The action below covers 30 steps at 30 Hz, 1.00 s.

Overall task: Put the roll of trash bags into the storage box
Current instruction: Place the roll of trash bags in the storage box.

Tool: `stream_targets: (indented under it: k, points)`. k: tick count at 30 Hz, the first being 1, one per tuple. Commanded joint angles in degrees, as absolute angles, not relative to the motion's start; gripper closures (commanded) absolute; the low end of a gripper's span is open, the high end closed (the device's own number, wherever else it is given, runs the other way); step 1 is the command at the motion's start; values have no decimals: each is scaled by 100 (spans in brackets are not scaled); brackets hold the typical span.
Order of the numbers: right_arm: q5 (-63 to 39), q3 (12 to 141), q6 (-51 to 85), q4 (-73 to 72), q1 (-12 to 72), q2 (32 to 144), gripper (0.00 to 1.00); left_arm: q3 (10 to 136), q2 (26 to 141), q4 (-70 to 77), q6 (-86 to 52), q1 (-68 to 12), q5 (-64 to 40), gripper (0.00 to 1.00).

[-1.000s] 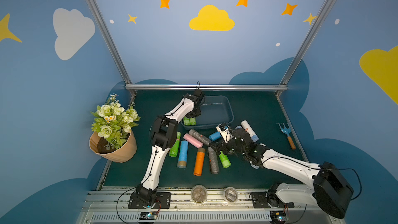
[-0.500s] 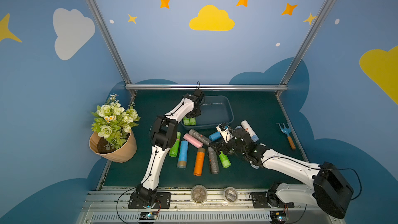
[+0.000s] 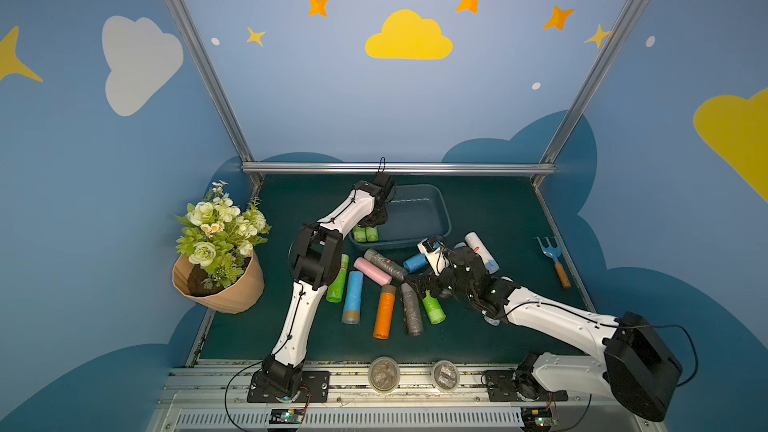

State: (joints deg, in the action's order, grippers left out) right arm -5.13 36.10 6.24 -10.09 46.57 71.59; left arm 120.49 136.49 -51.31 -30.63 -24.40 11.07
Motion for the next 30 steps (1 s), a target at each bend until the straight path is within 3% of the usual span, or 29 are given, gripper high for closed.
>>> stream_targets:
  k: [1, 15, 30]
  points:
    - [-536, 3577, 656, -1040, 4625, 7075, 4, 11941, 13379, -5213, -3002, -2436, 1187, 55]
    - [-584, 3577, 693, -1096, 4627, 7134, 4, 10927, 12396, -4660, -2831, -2490, 1003, 53]
    - [-477, 3714, 510, -942, 4924, 7193, 4, 8587, 10231, -4299, -2714, -2354, 1239, 50]
